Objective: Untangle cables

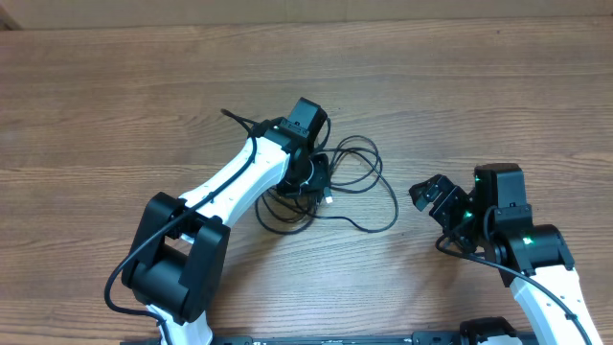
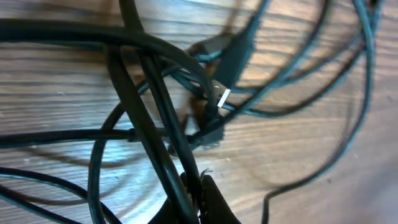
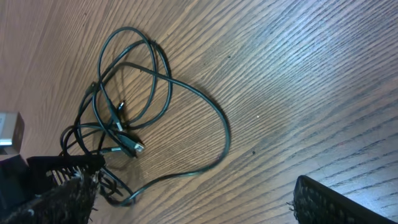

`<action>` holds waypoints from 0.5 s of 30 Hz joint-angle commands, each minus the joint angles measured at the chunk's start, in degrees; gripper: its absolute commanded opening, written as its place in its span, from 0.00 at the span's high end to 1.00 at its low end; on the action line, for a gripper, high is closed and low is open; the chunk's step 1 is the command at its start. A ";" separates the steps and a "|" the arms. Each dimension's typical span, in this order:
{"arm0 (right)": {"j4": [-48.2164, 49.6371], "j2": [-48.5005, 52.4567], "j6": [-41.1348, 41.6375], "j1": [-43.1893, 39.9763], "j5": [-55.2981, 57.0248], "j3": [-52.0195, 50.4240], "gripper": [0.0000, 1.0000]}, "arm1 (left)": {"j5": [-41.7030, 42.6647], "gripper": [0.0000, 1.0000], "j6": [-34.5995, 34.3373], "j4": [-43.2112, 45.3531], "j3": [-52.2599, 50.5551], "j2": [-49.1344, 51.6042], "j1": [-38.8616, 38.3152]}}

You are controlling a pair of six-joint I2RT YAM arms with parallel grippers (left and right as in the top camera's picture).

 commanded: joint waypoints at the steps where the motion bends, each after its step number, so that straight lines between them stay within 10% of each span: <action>1: 0.20 -0.15 0.70 -0.07 -0.44 0.22 0.00 | 5.38 0.96 5.44 -1.42 4.09 -2.40 0.11; 15: 0.42 -0.13 3.21 -0.07 -0.44 0.22 0.00 | 3.63 0.96 9.29 -8.81 9.57 -5.11 0.11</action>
